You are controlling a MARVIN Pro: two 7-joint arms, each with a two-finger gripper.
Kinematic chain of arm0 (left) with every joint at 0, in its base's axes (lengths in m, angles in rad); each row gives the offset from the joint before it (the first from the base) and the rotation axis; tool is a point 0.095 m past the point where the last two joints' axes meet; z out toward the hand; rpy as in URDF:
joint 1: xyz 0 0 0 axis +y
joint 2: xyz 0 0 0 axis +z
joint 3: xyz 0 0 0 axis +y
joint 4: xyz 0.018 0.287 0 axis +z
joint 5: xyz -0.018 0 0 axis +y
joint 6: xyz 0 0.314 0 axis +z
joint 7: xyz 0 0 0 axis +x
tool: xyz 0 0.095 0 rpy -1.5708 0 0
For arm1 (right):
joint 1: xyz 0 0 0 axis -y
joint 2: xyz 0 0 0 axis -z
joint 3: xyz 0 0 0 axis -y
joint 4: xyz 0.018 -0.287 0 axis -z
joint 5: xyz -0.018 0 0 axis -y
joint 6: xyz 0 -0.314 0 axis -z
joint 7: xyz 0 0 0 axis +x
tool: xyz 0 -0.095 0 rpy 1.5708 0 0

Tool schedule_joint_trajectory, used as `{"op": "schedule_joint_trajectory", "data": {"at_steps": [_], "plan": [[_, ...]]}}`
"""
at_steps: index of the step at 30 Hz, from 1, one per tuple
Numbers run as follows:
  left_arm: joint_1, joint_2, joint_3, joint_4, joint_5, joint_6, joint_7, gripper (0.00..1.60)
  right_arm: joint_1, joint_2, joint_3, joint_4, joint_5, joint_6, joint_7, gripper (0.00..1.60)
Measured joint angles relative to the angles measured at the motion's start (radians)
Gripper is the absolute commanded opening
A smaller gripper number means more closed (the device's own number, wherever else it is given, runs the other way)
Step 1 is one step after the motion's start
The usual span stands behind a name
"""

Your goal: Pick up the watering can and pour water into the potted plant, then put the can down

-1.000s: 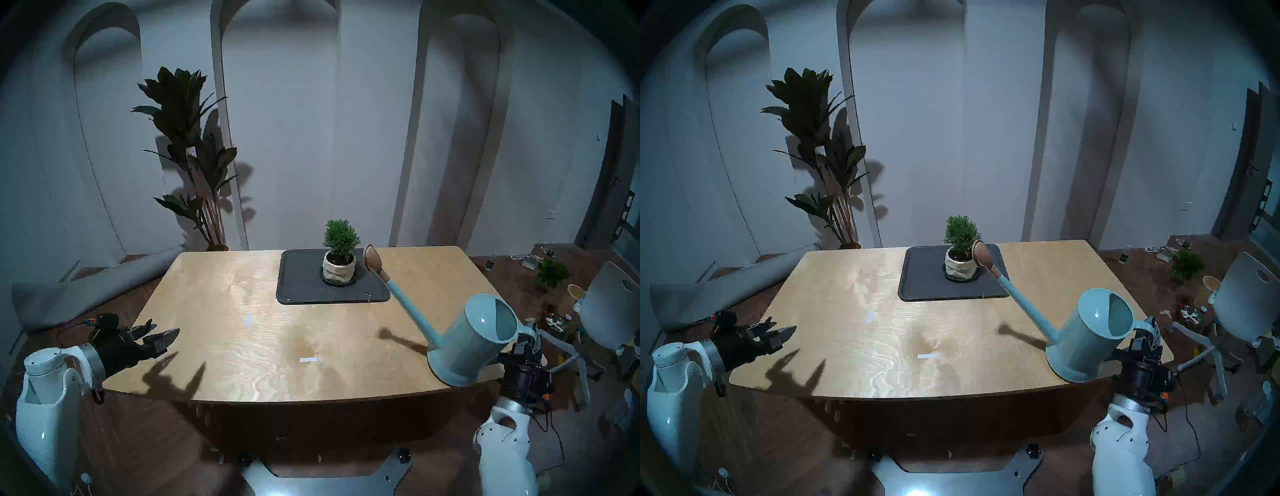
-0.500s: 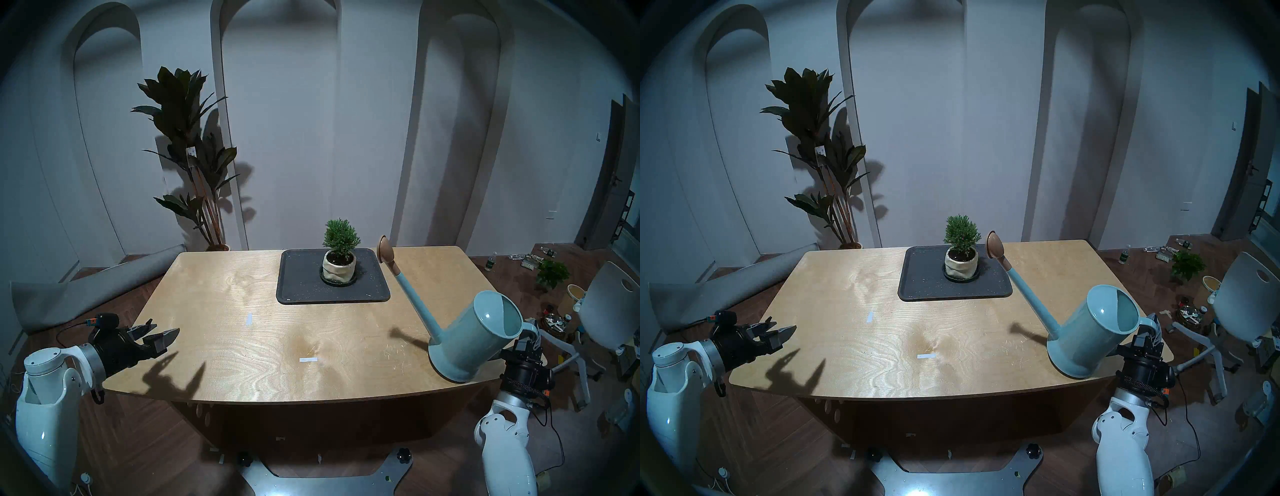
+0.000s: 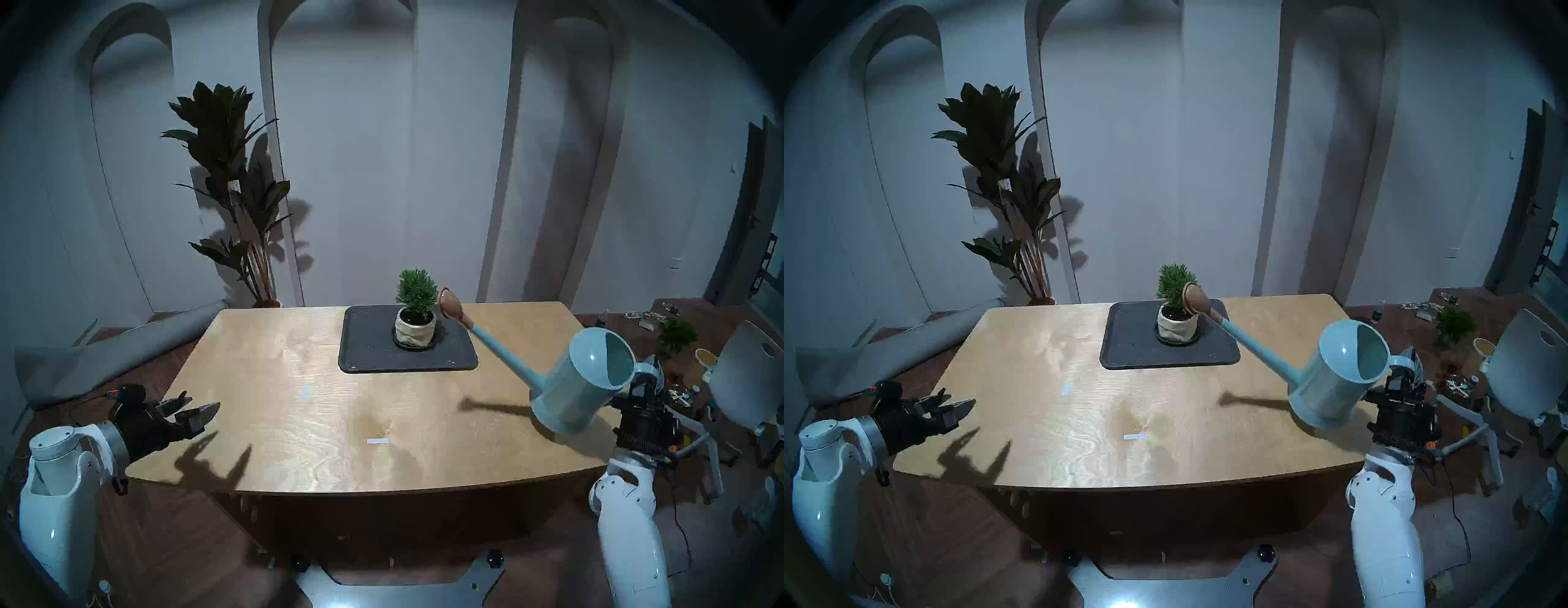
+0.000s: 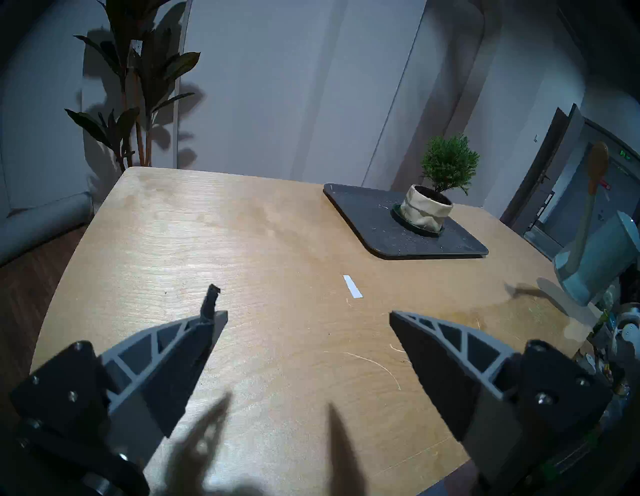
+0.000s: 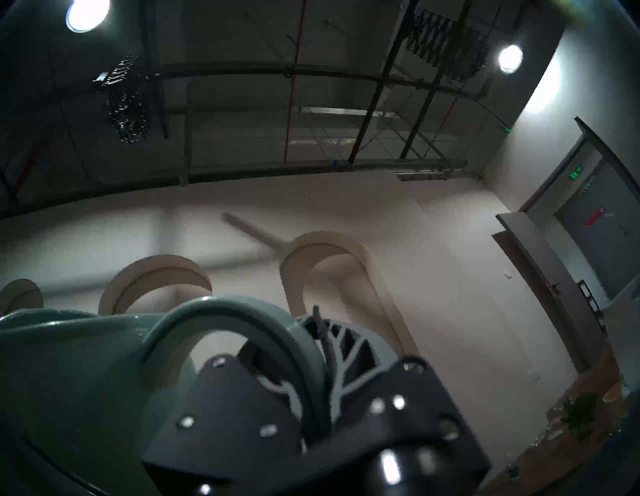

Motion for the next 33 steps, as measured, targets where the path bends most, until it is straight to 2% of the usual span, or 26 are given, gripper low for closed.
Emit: {"op": "schedule_joint_trajectory", "data": {"at_steps": [3,9,17,33], "plan": [[0.000,0.000,0.000,0.000,0.000,0.000,0.000,1.60,0.010,0.000,-0.009,-0.016,-0.036,0.010,-0.025,0.00],[0.000,0.000,0.000,-0.001,0.000,0.000,0.001,1.60,0.018,-0.025,-0.007,-0.026,-0.130,0.069,-0.134,0.00],[0.001,0.000,0.000,-0.002,0.000,0.000,0.001,1.60,0.007,-0.071,0.016,-0.014,-0.200,0.119,-0.268,0.00],[0.001,0.000,-0.001,-0.002,0.000,0.000,0.002,1.60,0.007,-0.088,0.033,0.034,-0.234,0.117,-0.317,0.00]]}}
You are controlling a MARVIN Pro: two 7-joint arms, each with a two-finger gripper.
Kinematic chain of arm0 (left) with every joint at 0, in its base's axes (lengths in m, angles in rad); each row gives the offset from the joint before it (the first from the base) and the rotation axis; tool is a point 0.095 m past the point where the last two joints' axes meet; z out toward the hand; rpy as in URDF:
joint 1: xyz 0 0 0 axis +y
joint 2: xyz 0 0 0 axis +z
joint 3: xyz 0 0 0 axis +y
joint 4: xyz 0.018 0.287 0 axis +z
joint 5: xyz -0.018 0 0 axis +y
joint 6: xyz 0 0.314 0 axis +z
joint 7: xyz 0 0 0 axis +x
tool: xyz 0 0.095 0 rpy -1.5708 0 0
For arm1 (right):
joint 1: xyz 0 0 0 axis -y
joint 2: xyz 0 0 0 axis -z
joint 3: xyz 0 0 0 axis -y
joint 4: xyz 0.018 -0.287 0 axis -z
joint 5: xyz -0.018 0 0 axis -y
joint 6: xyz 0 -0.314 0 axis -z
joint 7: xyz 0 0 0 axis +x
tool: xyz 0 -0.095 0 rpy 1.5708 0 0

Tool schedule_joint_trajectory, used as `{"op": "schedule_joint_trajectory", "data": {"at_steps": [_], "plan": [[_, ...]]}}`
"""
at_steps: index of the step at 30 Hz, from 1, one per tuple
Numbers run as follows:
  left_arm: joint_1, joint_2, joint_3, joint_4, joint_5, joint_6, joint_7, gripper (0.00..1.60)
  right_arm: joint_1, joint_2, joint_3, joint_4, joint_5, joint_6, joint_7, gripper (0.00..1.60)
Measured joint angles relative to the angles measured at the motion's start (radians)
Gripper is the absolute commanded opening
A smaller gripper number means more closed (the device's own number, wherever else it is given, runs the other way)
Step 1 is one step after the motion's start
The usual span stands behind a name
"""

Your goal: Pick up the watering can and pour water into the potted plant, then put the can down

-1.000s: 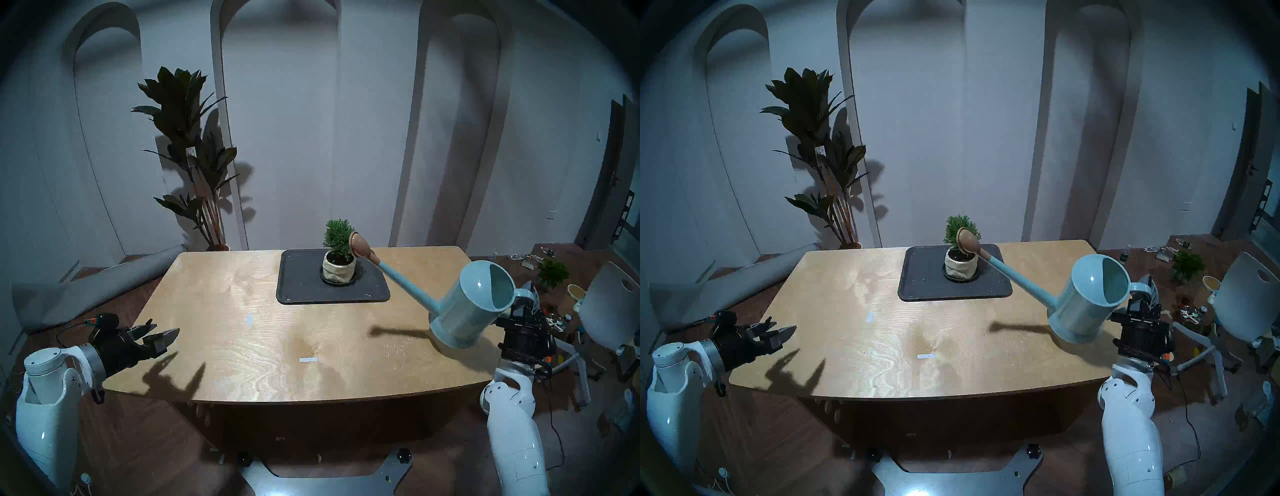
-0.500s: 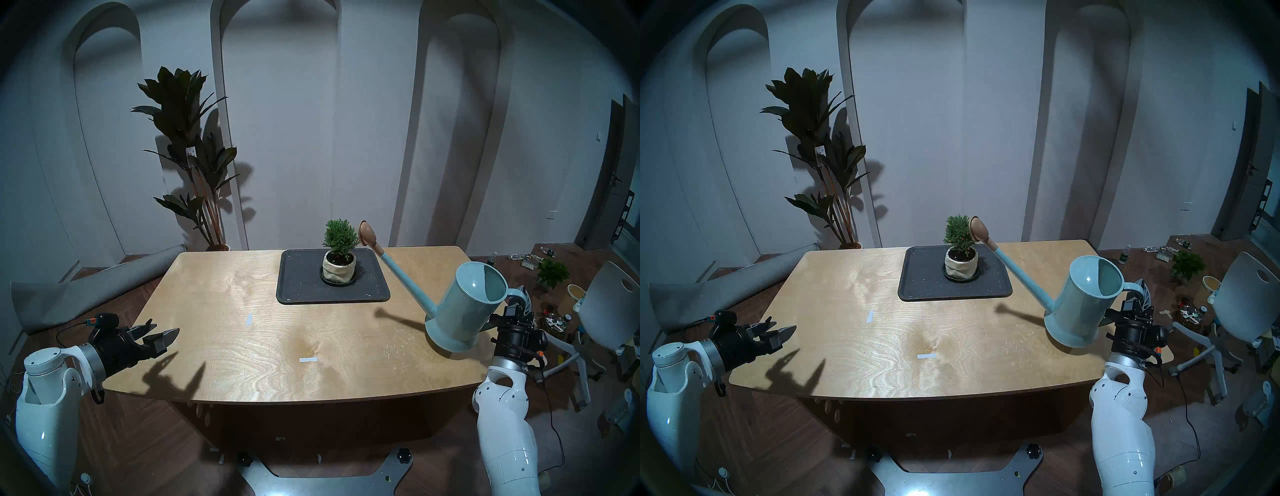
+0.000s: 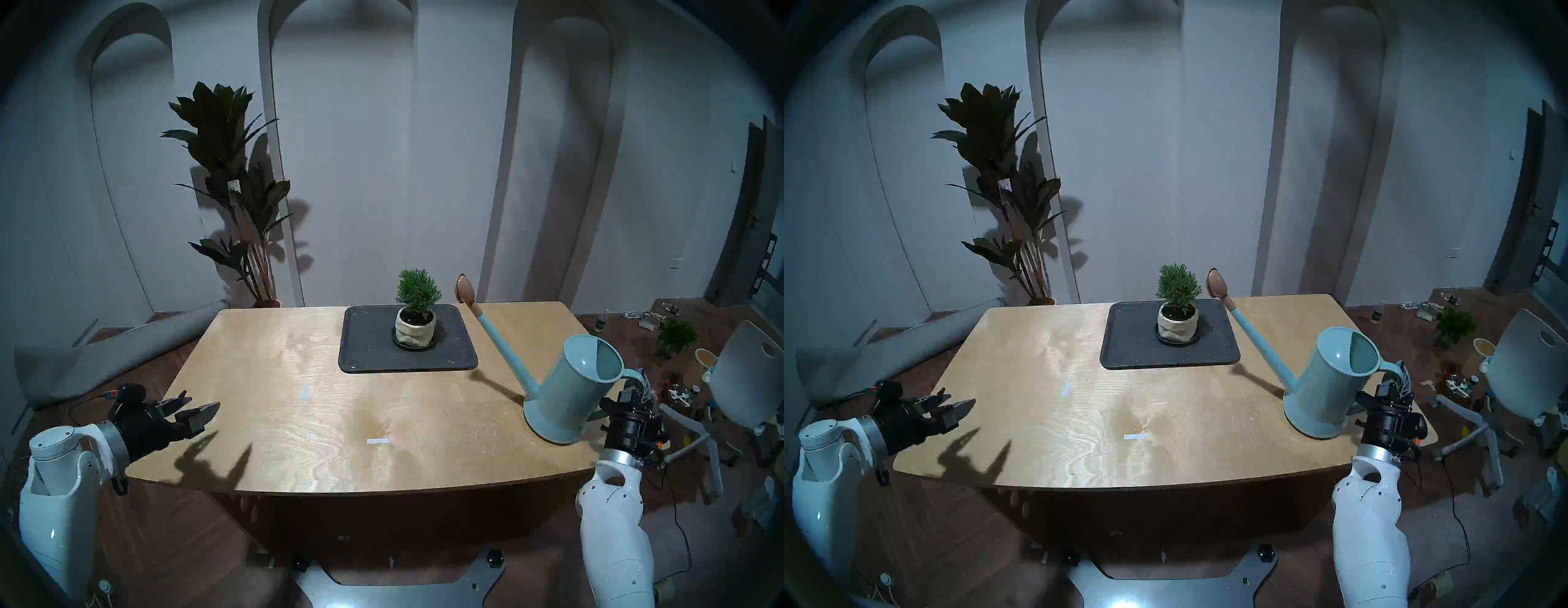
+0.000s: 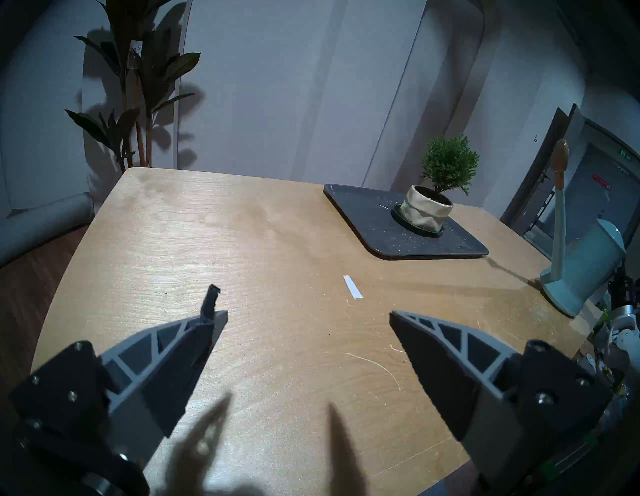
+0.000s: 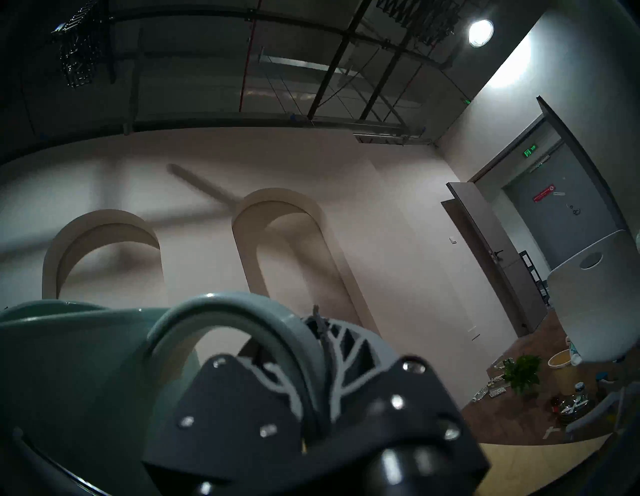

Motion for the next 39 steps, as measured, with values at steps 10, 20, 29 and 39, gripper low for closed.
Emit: {"op": "schedule_joint_trajectory", "data": {"at_steps": [10,20,29,39], "plan": [[0.000,0.000,0.000,0.000,0.000,0.000,0.000,1.60,0.023,0.005,0.002,0.022,-0.022,-0.003,-0.003,1.60],[0.000,0.000,0.000,-0.001,0.000,0.000,0.001,1.60,0.026,0.004,0.010,0.016,-0.065,-0.003,-0.046,1.60],[0.000,0.000,0.000,-0.001,0.000,0.000,0.001,1.60,0.003,-0.014,0.017,-0.008,-0.099,-0.005,-0.083,1.60],[0.000,0.000,0.000,-0.001,0.000,0.000,0.001,1.60,-0.062,-0.044,0.024,-0.021,-0.095,-0.027,-0.084,1.60]]}}
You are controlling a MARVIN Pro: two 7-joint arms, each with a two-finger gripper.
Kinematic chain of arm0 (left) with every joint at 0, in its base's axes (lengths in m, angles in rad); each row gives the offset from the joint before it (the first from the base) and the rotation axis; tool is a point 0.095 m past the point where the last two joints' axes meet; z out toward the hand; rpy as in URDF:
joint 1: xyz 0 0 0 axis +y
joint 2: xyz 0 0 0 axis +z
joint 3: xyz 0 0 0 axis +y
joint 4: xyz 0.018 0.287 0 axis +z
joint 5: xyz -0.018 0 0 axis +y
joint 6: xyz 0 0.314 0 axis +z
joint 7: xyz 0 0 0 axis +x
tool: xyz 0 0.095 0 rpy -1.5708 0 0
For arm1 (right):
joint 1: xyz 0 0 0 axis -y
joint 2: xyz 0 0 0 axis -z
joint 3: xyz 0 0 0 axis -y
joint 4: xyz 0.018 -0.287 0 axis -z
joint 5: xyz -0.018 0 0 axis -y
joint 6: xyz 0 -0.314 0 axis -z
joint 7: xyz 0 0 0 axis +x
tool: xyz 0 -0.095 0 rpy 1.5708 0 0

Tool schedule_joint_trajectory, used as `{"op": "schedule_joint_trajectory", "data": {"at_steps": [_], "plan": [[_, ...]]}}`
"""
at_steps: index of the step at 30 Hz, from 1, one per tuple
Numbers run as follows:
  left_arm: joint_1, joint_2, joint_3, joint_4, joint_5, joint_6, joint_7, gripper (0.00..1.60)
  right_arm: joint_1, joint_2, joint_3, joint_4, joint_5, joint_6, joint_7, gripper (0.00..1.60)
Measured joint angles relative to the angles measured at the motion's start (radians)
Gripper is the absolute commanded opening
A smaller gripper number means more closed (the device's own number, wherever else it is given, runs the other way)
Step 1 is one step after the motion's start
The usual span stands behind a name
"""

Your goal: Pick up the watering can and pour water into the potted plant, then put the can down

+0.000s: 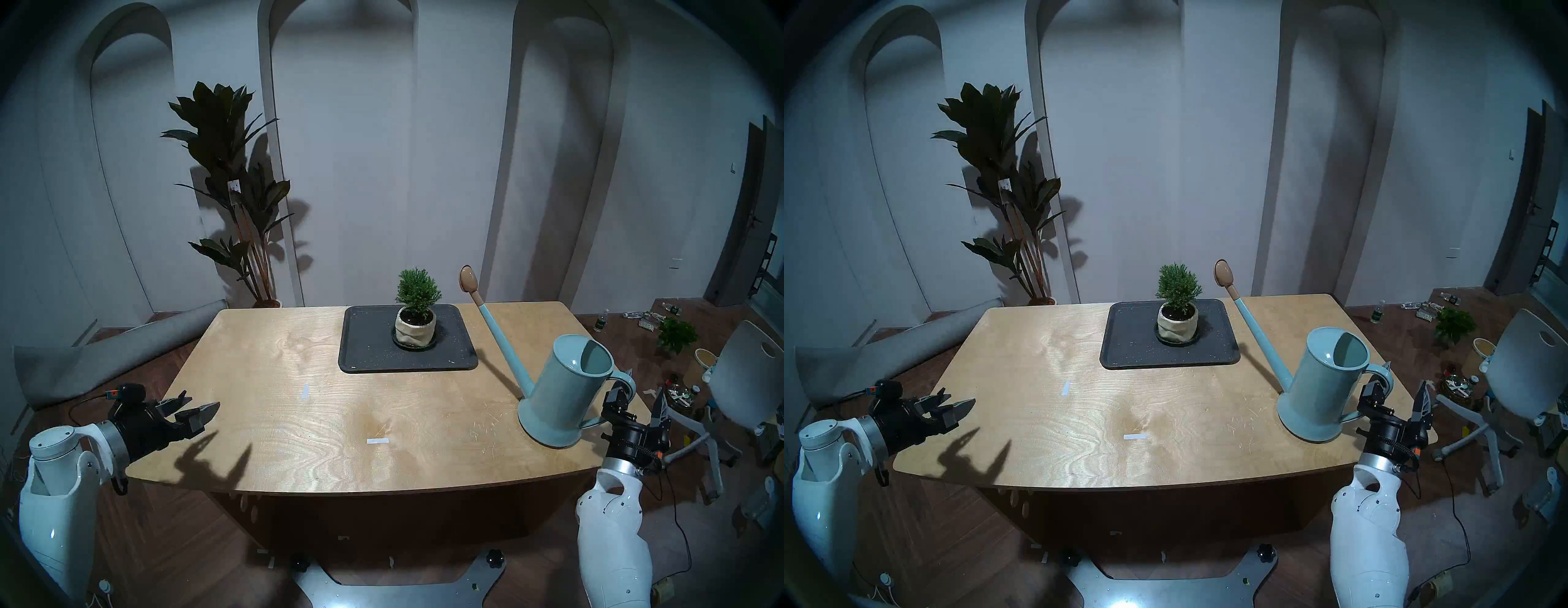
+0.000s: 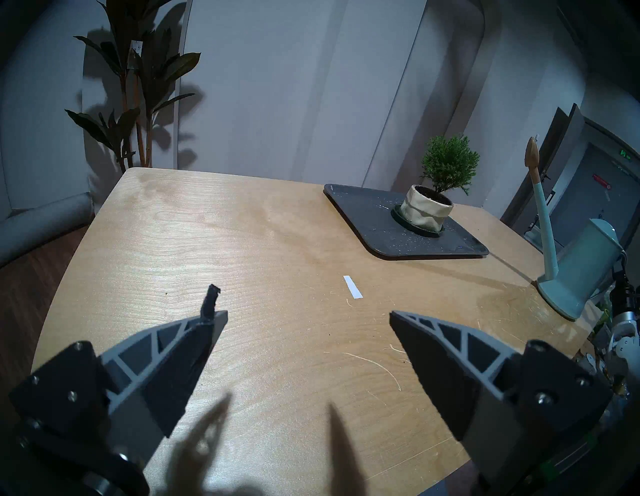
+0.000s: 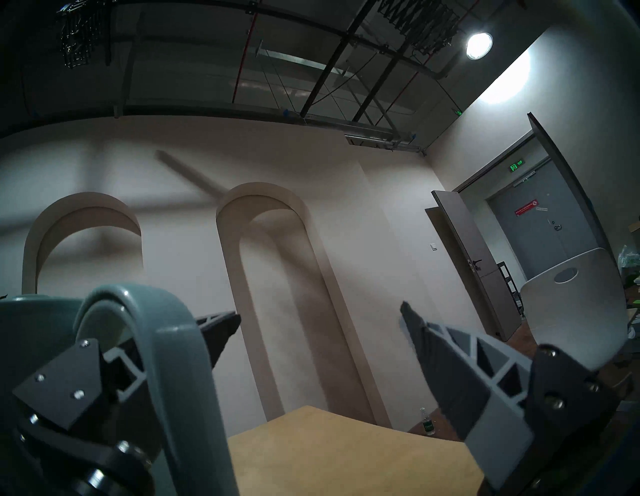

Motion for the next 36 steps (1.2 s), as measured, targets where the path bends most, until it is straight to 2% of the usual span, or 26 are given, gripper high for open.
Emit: {"op": "schedule_joint_trajectory", "data": {"at_steps": [17,23,30,36], "plan": [[0.000,0.000,0.000,0.000,0.000,0.000,0.000,1.60,-0.062,-0.022,-0.036,0.003,0.045,-0.019,0.053,1.60],[0.000,0.000,0.000,0.000,0.000,0.000,0.000,1.60,-0.077,-0.020,-0.076,0.010,0.050,-0.023,0.086,1.60],[0.000,0.000,0.000,0.000,0.000,0.000,0.000,1.60,-0.116,-0.037,-0.133,-0.014,0.024,-0.040,0.122,1.60],[0.000,0.000,0.001,0.000,0.000,0.000,0.000,1.60,-0.183,-0.065,-0.176,-0.072,-0.008,-0.072,0.163,1.60]]}}
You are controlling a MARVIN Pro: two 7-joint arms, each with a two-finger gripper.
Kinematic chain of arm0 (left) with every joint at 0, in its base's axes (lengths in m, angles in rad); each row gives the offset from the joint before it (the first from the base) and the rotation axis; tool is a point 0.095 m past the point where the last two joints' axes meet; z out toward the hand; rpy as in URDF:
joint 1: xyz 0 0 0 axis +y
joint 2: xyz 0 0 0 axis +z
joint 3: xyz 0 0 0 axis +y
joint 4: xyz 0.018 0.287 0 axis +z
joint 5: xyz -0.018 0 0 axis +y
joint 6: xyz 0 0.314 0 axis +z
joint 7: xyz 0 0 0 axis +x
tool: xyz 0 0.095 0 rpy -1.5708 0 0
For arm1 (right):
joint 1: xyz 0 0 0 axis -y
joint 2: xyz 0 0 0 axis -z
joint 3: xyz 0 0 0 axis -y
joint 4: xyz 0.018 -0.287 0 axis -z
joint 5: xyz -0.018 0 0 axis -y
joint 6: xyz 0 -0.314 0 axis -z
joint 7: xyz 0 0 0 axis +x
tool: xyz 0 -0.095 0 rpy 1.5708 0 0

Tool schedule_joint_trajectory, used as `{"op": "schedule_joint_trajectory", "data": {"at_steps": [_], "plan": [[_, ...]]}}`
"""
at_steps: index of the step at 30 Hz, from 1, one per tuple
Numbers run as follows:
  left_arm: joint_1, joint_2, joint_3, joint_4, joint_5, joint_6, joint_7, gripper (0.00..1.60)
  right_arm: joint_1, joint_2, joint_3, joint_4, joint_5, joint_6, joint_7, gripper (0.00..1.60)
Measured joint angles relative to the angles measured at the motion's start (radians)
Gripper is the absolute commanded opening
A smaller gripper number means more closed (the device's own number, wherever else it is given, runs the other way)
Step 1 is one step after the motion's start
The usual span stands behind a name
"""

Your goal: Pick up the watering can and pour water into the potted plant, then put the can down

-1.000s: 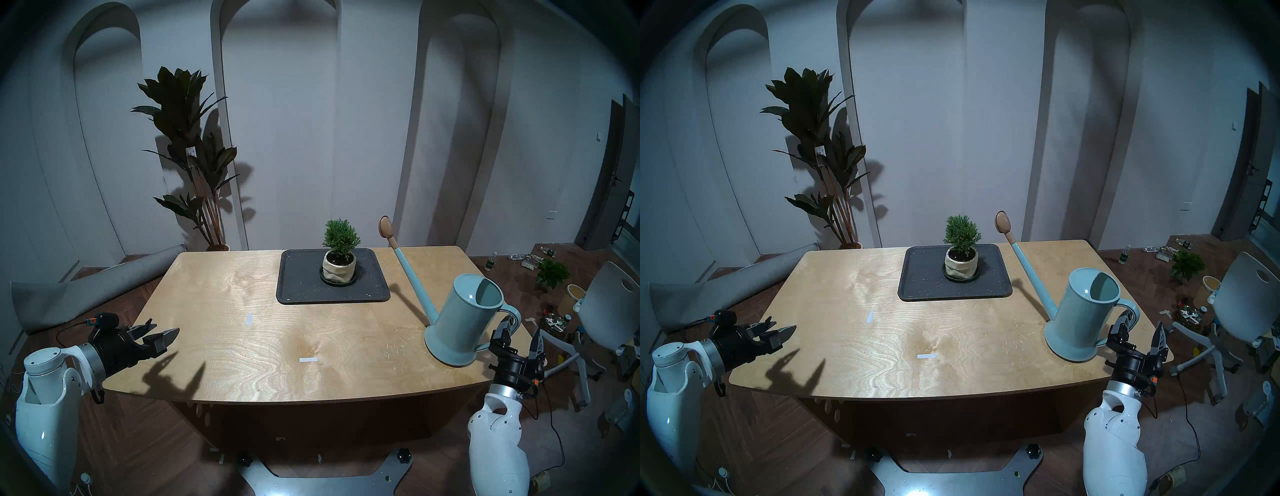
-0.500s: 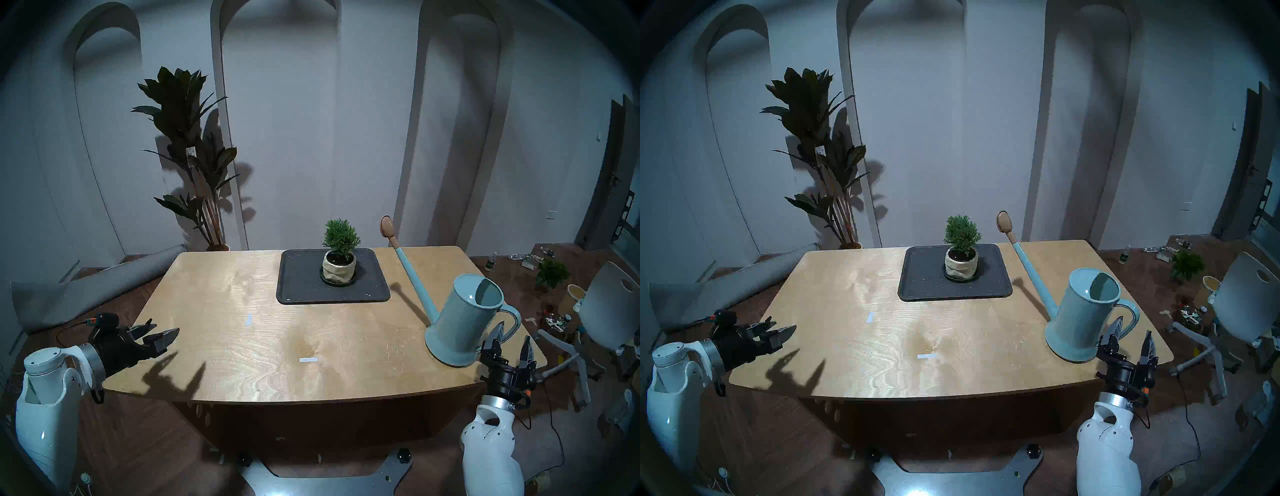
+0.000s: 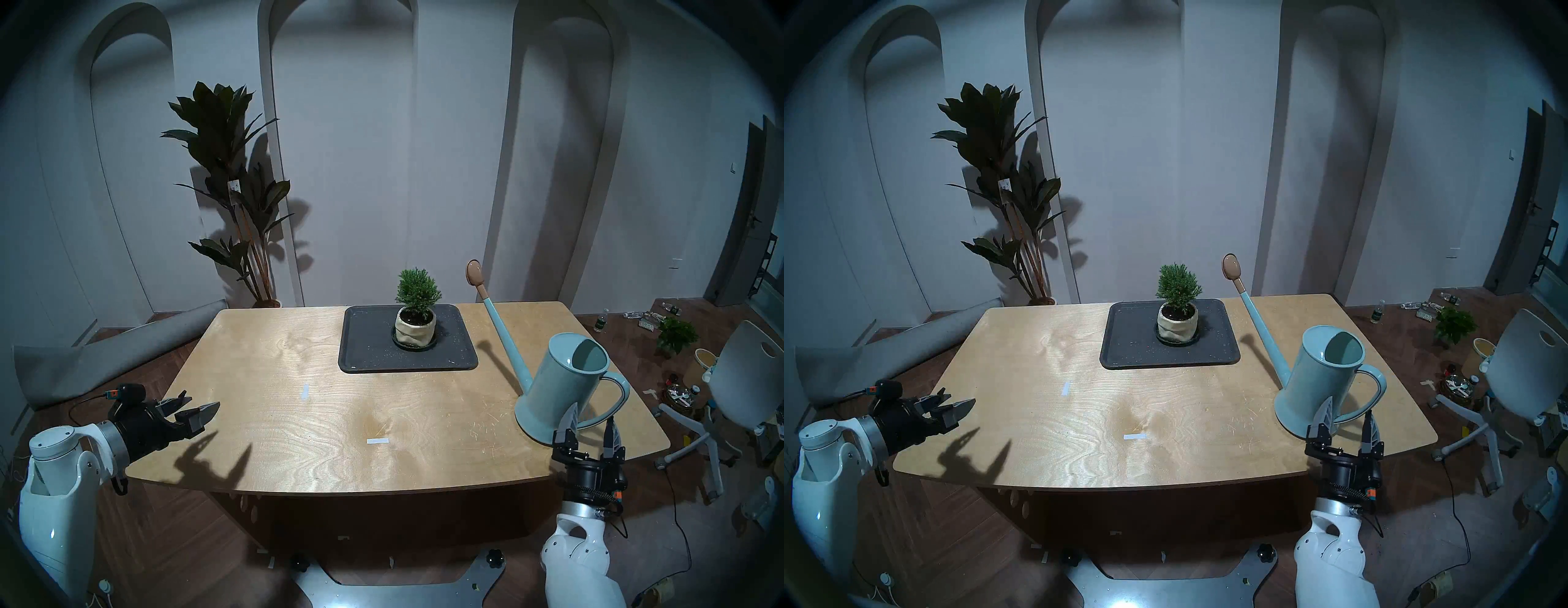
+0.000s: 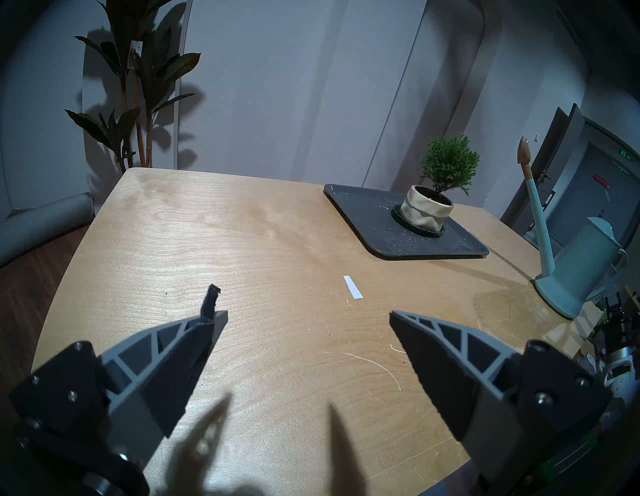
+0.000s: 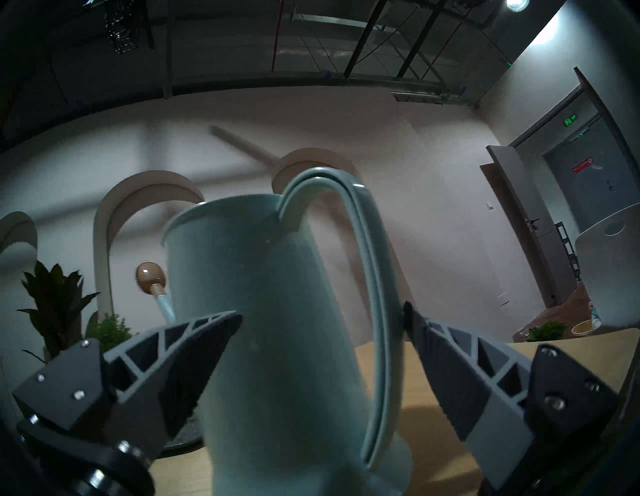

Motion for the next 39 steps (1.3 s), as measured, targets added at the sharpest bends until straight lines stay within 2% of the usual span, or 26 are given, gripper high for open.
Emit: {"op": "schedule_joint_trajectory", "data": {"at_steps": [5,17,29,36,39], "plan": [[0.000,0.000,0.000,0.000,0.000,0.000,0.000,1.60,-0.055,-0.022,-0.017,-0.039,-0.023,-0.016,0.038,1.60],[0.000,0.000,0.000,0.001,0.000,0.000,0.000,1.60,-0.204,-0.060,-0.067,-0.179,-0.141,-0.026,0.137,1.60],[0.000,0.000,0.000,0.001,0.000,0.000,0.000,1.60,-0.348,-0.104,0.020,-0.334,-0.273,-0.021,0.133,1.60],[0.000,0.000,0.000,0.001,0.000,0.000,0.000,1.60,-0.423,-0.139,0.036,-0.417,-0.288,0.003,0.121,1.60],[0.000,0.000,0.000,0.001,0.000,0.000,0.000,1.60,-0.455,-0.147,0.047,-0.453,-0.269,0.030,0.118,1.60]]}}
